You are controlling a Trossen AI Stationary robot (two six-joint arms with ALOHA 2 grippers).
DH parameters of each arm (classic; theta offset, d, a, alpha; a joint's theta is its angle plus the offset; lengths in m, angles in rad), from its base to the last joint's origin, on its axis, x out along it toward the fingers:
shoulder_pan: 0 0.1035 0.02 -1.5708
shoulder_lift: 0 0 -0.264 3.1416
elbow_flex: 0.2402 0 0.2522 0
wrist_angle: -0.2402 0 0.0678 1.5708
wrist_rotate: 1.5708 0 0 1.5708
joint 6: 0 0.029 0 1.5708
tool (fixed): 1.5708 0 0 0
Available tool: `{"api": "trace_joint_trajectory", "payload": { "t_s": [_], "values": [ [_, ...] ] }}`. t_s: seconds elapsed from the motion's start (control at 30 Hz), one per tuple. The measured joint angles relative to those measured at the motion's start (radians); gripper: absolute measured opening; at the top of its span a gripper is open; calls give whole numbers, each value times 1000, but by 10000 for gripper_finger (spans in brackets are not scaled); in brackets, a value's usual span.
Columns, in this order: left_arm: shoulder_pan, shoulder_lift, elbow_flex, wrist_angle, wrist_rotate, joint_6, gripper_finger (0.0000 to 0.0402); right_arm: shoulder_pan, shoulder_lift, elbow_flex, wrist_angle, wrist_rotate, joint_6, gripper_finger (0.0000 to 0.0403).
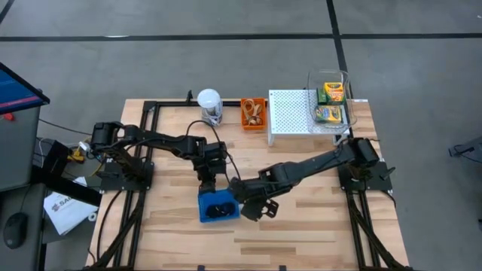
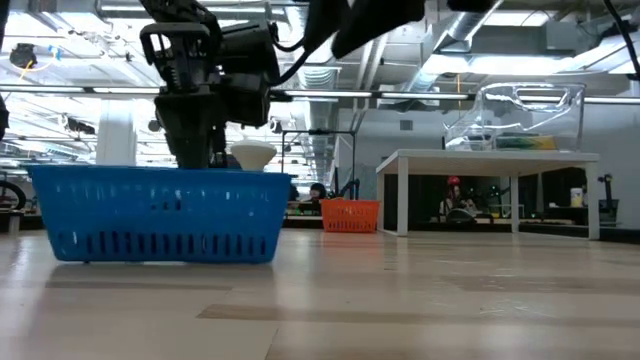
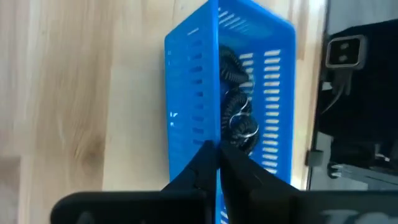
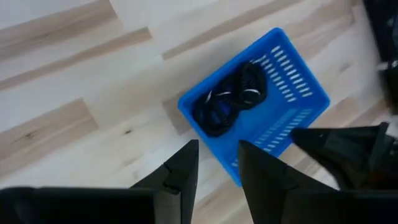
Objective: Pick & Place Office Desk Supplies
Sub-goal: Put the blue basket on the shelf
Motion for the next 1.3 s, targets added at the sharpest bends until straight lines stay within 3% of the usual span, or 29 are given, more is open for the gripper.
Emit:
{"api": "trace_joint_trajectory", "payload": {
  "t_s": [0.13, 0.3, 0.63, 0.87, 1.07, 1.3],
  "values": [
    [5, 0, 0, 53, 3, -28, 1, -19, 20, 0, 17, -6, 31, 107],
    [9, 0, 0, 133, -12, -79, 23, -55, 16, 1, 1, -7, 217, 107],
    [16, -1, 0, 201, -31, -95, 131, -94, 18, 0, 19, -58, 297, 107],
    [53, -34, 0, 217, -164, -45, 190, -104, 18, 0, 24, -58, 311, 107],
    [117, -137, 0, 81, -233, 17, 197, -133, 17, 0, 97, -71, 414, 107],
    [145, -291, -30, -136, -278, 80, 183, -144, 38, -1, 151, -157, 487, 107]
  ]
}}
